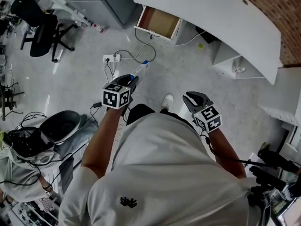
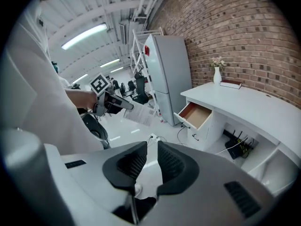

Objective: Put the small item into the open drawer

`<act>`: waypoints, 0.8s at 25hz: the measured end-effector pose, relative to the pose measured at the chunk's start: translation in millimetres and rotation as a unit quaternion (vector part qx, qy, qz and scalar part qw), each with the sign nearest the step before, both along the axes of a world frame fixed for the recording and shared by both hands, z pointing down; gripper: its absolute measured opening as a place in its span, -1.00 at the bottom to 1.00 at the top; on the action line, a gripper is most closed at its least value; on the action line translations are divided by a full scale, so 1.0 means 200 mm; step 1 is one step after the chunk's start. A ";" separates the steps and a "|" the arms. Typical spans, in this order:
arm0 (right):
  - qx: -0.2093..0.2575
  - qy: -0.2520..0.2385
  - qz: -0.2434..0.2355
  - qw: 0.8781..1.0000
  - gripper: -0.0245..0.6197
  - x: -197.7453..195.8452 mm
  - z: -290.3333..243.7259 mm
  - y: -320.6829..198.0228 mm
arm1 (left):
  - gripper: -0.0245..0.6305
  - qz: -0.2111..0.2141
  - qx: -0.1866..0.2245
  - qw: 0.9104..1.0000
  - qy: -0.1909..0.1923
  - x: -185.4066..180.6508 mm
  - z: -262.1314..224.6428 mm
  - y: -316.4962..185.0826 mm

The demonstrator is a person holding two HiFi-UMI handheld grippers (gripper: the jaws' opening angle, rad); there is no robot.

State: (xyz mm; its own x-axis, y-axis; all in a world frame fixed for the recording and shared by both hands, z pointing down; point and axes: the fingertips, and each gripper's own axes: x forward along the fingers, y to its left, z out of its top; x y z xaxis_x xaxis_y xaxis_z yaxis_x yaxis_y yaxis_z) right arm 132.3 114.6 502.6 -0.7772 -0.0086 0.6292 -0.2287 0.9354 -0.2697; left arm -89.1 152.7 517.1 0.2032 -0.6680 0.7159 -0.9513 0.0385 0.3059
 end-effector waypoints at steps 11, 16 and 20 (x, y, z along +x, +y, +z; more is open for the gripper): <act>-0.007 -0.003 0.078 0.997 -0.64 0.06 0.00 -0.34 | -0.63 0.018 -0.022 1.000 -0.008 -0.23 0.10 -0.54; 0.005 0.011 0.144 0.989 -0.64 0.12 0.00 -0.55 | -0.62 0.030 -0.034 0.999 -0.024 -0.37 0.19 -0.83; 0.010 0.020 0.186 0.982 -0.64 0.13 -0.05 -0.75 | -0.63 0.029 -0.046 0.998 -0.029 -0.50 0.28 -1.08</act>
